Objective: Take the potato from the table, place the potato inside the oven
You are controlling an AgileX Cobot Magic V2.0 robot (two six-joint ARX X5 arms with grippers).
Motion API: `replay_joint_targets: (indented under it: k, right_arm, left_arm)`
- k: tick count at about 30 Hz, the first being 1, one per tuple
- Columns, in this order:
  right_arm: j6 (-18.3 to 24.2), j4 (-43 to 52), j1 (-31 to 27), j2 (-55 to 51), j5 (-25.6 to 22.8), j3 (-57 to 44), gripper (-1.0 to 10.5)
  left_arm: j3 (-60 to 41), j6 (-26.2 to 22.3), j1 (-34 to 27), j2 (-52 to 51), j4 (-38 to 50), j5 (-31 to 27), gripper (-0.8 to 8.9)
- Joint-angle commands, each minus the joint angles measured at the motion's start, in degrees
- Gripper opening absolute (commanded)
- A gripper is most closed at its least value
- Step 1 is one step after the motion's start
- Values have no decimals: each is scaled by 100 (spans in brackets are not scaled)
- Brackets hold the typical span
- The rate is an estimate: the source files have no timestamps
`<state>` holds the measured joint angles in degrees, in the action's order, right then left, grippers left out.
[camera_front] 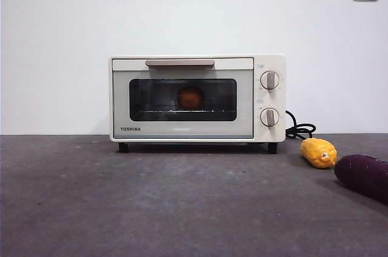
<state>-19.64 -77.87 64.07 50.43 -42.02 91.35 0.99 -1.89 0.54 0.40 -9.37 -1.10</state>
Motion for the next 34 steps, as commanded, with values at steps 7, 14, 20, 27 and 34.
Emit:
replay_joint_targets:
  k: [7,14,20,27,34]
  right_arm:
    - [35,-118,9,-7,-22,-46,2]
    - [35,-118,9,-7,-22,-46,2]
    - [35,-118,9,-7,-22,-46,2]
    - [35,-118,9,-7,-22,-46,2]
    - [35,-118,4,-7,-22,-46,2]
  left_arm:
    - [-59,-177,-11,-17,-39,-42,-4]
    - [-57,-173,-13,-11,2,-39,-4]
    - [-57,-173,-11,55,0,-37,-4]
    - [-57,-173,-11,90,2,-39,-4]
    - [-57,-173,-11,90,0,-37,-4]
